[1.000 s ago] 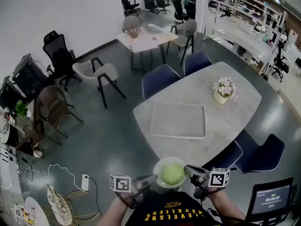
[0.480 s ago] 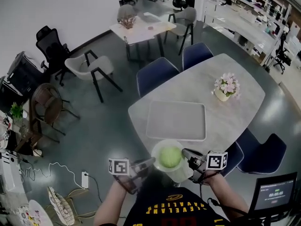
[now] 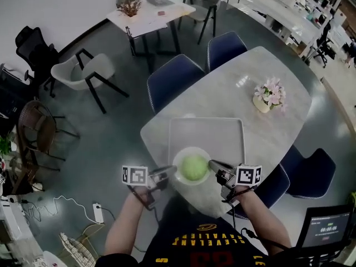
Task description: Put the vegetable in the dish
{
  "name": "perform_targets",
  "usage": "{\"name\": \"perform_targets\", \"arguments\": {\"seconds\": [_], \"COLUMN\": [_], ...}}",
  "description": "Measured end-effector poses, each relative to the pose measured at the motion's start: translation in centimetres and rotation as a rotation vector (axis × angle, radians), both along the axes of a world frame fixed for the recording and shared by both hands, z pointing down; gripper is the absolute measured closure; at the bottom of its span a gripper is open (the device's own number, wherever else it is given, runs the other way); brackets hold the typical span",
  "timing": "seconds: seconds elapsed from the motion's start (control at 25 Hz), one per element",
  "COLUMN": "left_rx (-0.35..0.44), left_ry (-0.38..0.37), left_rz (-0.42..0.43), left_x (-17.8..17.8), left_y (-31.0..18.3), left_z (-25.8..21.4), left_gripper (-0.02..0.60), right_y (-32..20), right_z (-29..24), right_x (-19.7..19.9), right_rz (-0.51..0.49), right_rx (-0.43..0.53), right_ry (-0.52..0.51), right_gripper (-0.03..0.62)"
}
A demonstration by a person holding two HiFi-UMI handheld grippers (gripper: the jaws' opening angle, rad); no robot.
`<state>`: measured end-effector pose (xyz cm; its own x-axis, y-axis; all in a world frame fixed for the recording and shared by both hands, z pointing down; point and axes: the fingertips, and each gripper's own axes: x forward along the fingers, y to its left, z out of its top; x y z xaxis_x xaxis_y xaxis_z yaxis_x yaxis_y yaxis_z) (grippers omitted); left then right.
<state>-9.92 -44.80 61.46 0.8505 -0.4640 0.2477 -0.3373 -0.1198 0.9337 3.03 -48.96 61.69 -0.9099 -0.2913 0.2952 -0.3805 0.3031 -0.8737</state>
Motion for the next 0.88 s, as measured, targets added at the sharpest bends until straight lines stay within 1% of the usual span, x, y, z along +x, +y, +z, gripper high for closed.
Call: {"name": "perform_targets", "arguments": {"seconds": [0.16, 0.44, 0.64, 0.88], "left_rx": [-0.033, -0.117, -0.161, -0.191], "left_ry": [-0.038, -0.037, -0.045, -0.104], "left_rz": [0.037, 0.068, 0.079, 0.118], "left_x": [-0.9, -1.8, -2.6, -2.8], "left_y": [-3.2, -7.4, -9.6, -11.4], "left_z": [2.7, 6.9, 9.2, 10.8], "left_gripper": [0.569, 0.568, 0.565, 0.563], "right_y": [-2.7, -6.4, -8.3, -9.6], "right_z": [3.0, 7.0, 8.7, 10.6], "right_x": [-0.9, -1.6, -2.4, -2.7], "right_rz": [0.022, 0.055, 0.061, 0.063], "right_rx": [-0.029, -0.107, -0.137, -0.182], "right_ry": [0.053, 0.115, 0.154, 0.197], "right_gripper": [0.566, 0.565, 0.565, 0.563]}}
